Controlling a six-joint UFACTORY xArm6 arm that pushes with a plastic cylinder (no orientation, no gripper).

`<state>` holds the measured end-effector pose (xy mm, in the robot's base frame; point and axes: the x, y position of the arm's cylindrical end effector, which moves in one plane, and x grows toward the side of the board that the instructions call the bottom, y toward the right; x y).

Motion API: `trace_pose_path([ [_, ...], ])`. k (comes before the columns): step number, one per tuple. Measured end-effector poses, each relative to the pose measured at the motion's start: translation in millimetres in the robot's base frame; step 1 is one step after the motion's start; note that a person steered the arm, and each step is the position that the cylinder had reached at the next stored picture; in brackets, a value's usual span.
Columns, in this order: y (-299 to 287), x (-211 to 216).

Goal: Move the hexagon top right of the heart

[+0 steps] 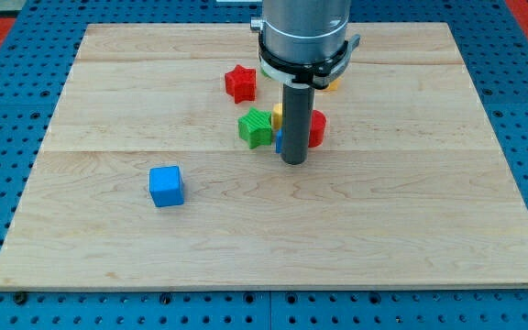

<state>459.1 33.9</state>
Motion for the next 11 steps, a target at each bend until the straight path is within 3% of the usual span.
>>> trace_pose_path([
  [1, 36, 22],
  [3, 87, -25],
  [4, 146, -107],
  [5, 169, -173],
  [6, 126, -189],
  [8, 48, -143],
  [9, 48, -171],
  [11, 12, -173],
])
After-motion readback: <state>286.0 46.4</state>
